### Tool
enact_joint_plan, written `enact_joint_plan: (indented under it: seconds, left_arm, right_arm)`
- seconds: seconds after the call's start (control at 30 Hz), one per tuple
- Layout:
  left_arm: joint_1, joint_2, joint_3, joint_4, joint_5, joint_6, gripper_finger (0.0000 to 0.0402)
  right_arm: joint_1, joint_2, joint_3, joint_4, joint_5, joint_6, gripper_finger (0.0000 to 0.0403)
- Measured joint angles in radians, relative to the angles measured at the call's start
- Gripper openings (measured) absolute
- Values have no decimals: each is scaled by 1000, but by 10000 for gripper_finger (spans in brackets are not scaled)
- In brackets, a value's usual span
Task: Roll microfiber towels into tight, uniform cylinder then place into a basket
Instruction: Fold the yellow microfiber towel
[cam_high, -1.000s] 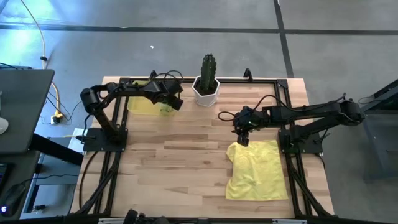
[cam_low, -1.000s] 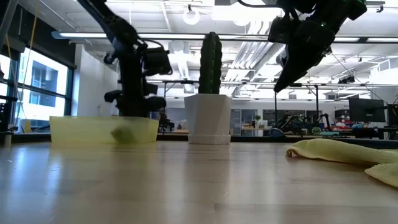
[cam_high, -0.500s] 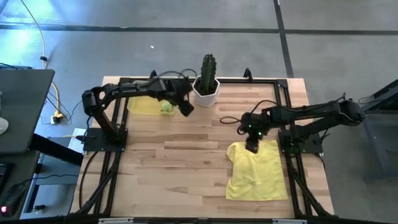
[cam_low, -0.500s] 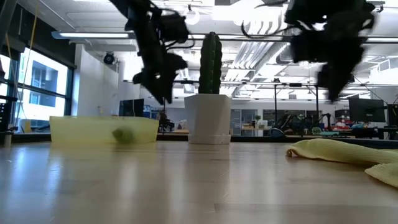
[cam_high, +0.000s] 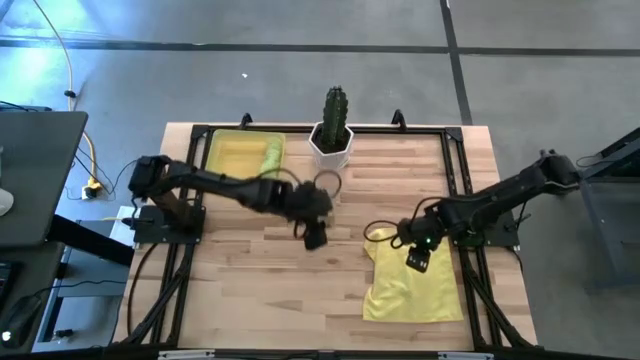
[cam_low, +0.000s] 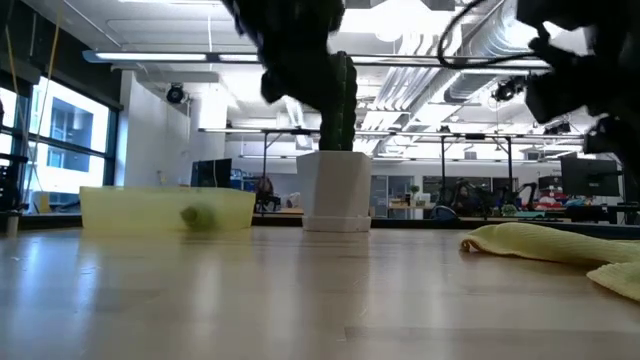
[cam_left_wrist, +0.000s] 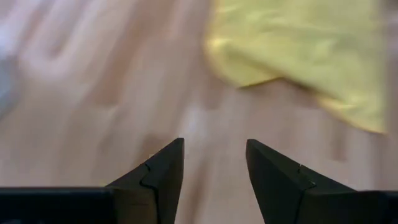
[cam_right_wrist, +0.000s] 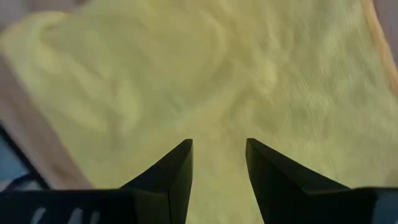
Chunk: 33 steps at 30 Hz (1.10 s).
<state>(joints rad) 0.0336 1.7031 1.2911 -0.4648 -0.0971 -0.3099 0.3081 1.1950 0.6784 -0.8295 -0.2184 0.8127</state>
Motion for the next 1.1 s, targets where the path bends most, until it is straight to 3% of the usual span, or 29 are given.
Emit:
enact_joint_plan:
  seconds: [0.27, 0.47, 0.63, 0.9, 1.0, 1.1]
  left_arm:
    - [-192, 0, 0, 176, -60, 34, 161]
    - [-280, 0, 0, 193, -156, 34, 161]
    - [-315, 0, 0, 193, -183, 34, 161]
    - [-322, 0, 0, 193, -207, 34, 161]
    - [-321, 0, 0, 193, -212, 34, 161]
    - [-321, 0, 0, 193, -213, 32, 161]
  right_arm:
    - [45, 8, -152, 204, 6, 194, 141]
    - [47, 50, -239, 386, 8, 250, 141]
    - [46, 113, -242, 526, 97, 97, 141]
    - [-17, 257, -250, 973, 323, -257, 141]
    - [-63, 287, -250, 1071, 313, -314, 141]
    - [-96, 270, -246, 1059, 188, -259, 141]
